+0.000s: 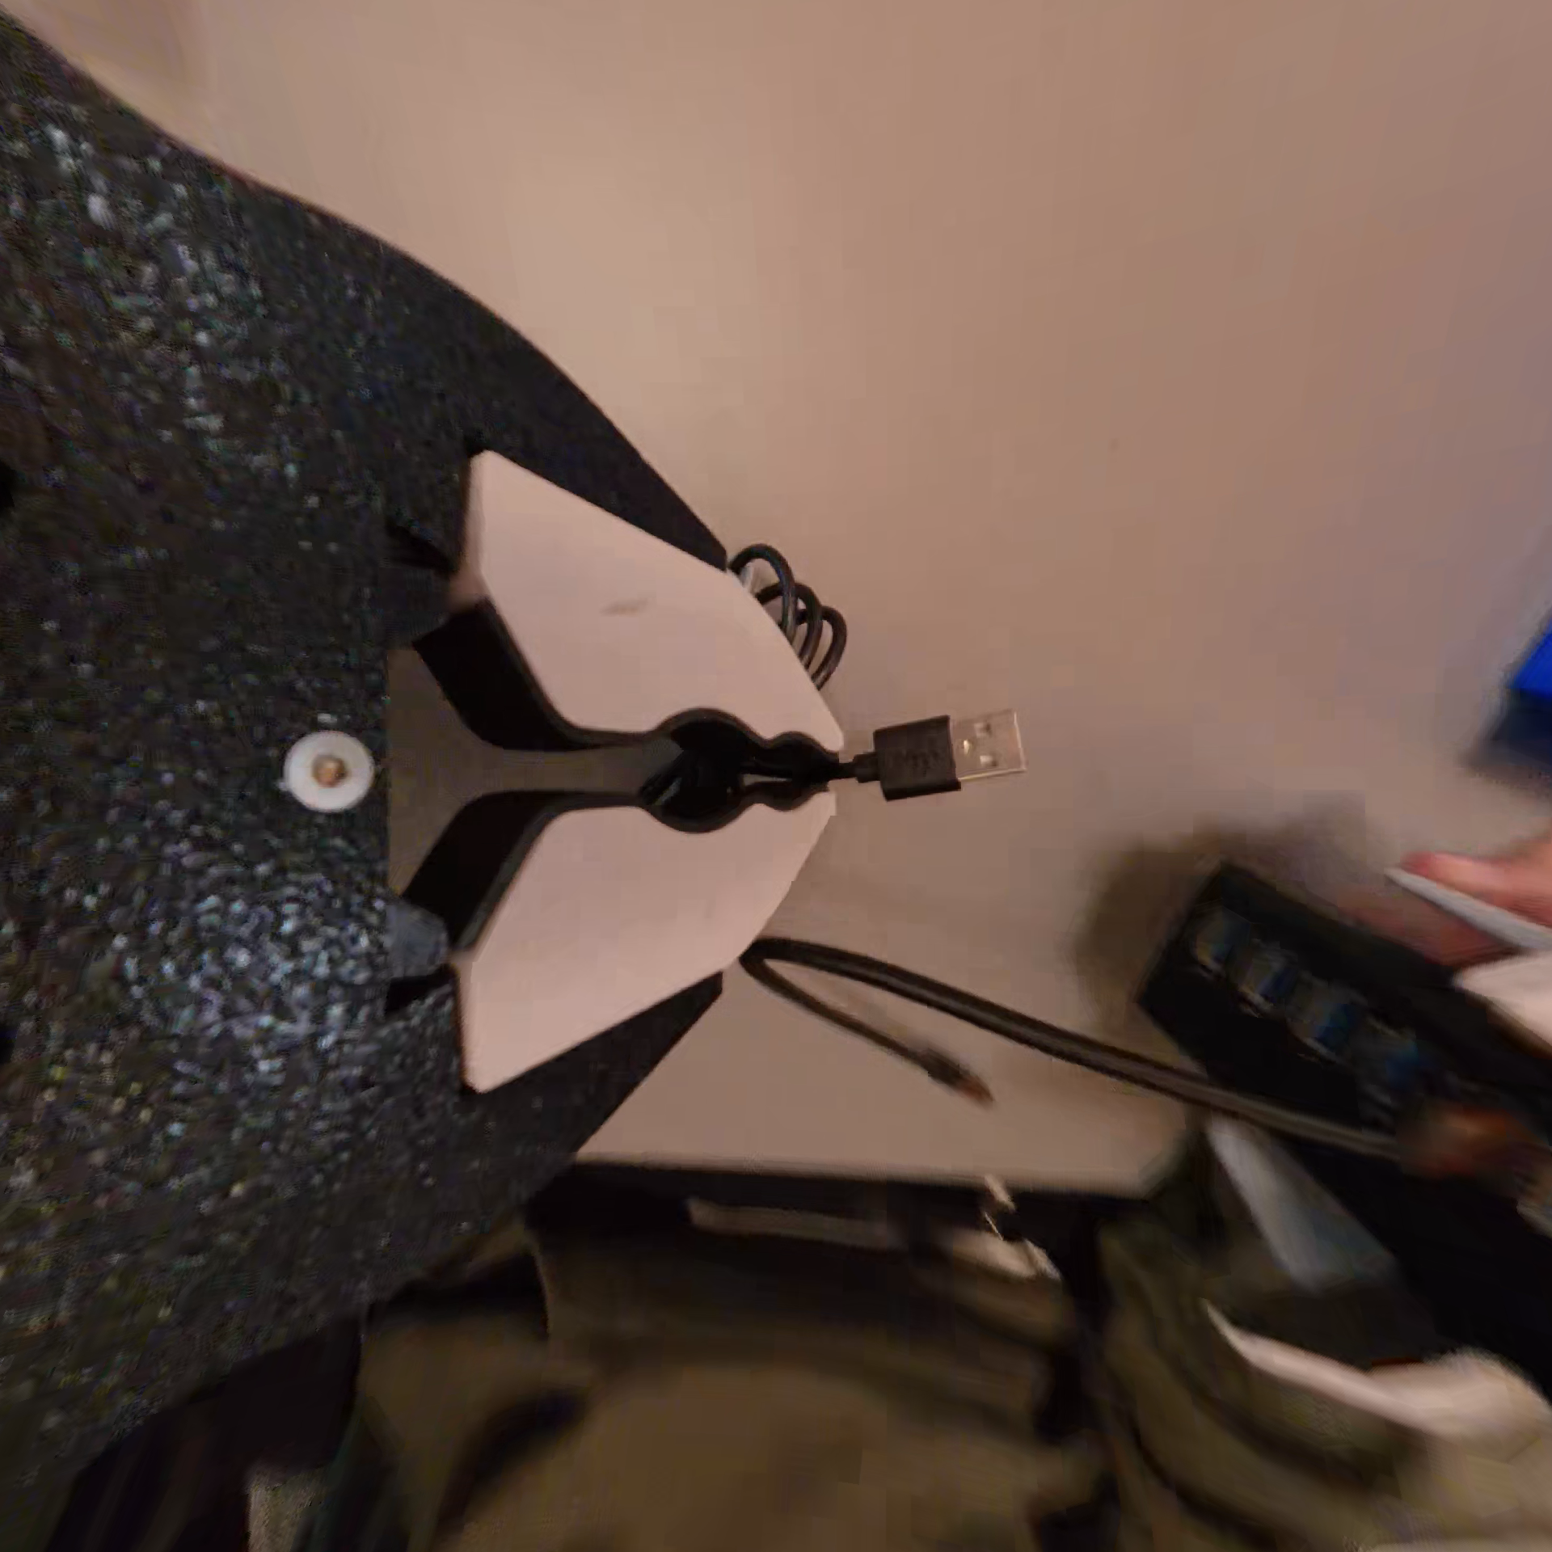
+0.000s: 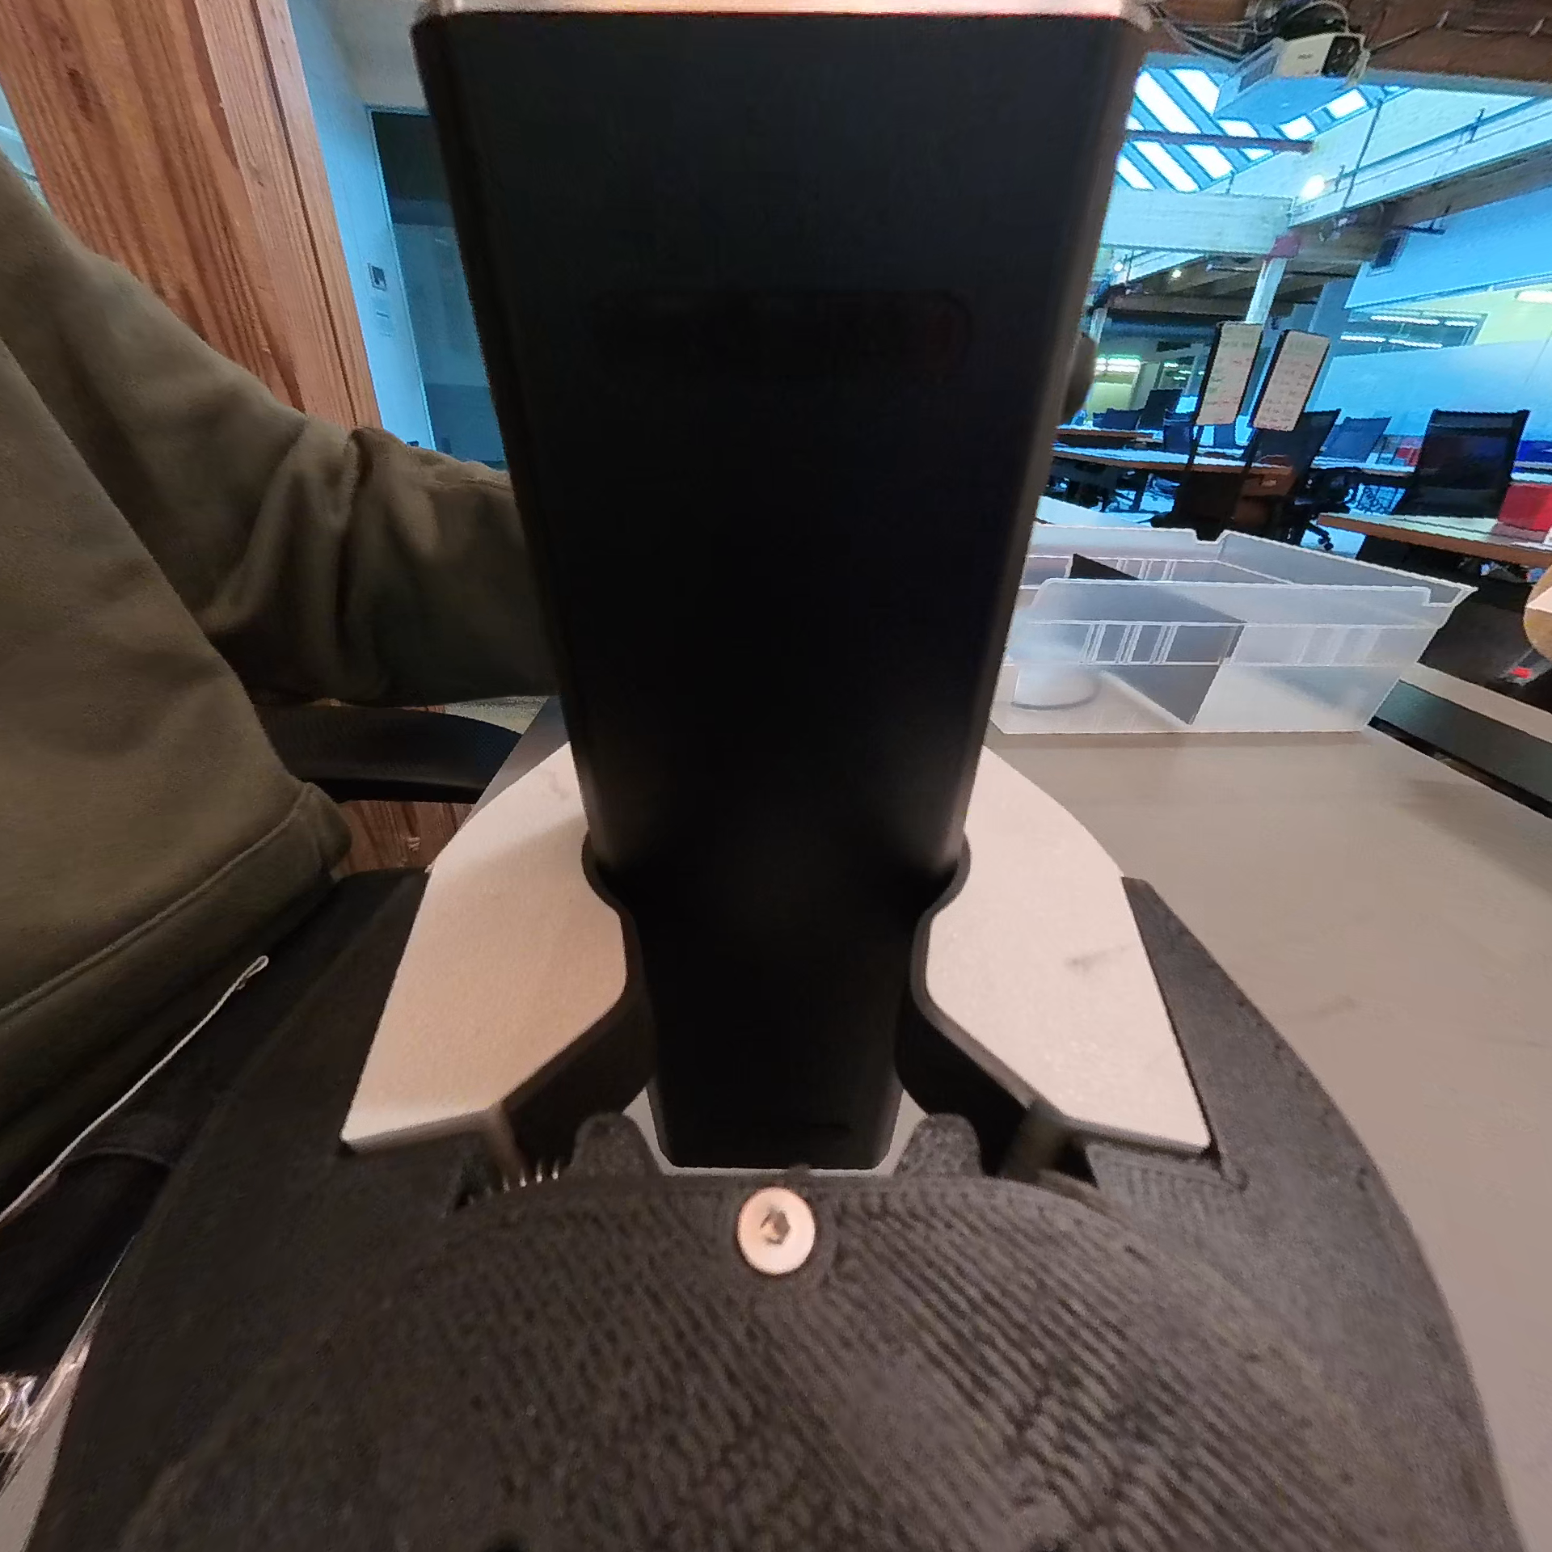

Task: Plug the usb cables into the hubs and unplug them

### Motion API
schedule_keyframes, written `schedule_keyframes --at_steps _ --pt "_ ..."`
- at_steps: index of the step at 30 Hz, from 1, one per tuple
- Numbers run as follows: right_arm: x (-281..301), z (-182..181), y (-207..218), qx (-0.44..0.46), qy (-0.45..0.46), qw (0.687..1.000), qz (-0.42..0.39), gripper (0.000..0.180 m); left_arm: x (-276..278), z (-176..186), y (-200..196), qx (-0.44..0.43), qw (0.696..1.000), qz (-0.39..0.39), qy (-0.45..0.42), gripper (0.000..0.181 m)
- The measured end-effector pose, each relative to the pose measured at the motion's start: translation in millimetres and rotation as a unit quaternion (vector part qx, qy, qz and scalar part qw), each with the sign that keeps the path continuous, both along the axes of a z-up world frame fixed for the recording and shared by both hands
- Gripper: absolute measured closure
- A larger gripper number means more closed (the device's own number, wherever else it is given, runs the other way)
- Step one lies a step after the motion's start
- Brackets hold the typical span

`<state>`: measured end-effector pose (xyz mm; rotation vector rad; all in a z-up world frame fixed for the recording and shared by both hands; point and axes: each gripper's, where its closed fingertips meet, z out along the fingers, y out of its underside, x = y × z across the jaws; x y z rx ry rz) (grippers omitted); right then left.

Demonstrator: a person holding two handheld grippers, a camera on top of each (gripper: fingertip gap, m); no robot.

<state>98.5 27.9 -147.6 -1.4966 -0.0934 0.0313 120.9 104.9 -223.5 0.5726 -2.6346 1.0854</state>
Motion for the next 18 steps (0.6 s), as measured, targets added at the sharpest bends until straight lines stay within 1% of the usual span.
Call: schedule_keyframes --at_steps 1,3,5,7,8,9,11,15,18 --pt "0 0 0 0.000 0.000 1.000 0.001 0.108 0 6 -3 -0.042 0.998 0.017 0.042 0.178" --pt "-1 1 -1 0.003 -0.001 1.000 0.003 0.107 0 21 -8 -0.130 0.984 0.036 0.113 0.179" --pt "-1 2 -2 0.007 -0.001 1.000 0.005 0.107 2 36 -12 -0.229 0.958 0.051 0.164 0.179" --pt "-2 2 -2 0.008 0.000 1.000 0.006 0.107 6 38 -10 -0.293 0.924 0.082 0.229 0.179" --pt "-1 2 -2 0.007 -0.001 1.000 0.005 0.107 7 34 -7 -0.309 0.913 0.097 0.249 0.179" --pt "-2 1 -2 0.006 -0.002 1.000 0.005 0.107 9 27 -3 -0.310 0.910 0.112 0.252 0.179" --pt "-3 1 -1 0.004 -0.006 1.000 0.006 0.107 9 11 8 -0.285 0.922 0.133 0.225 0.179" --pt "-2 0 0 -0.001 -0.002 1.000 0.008 0.107 12 8 32 -0.268 0.933 0.160 0.179 0.179" --pt "-2 0 0 0.000 -0.002 1.000 0.008 0.107 20 -1 53 -0.226 0.945 0.191 0.140 0.179"
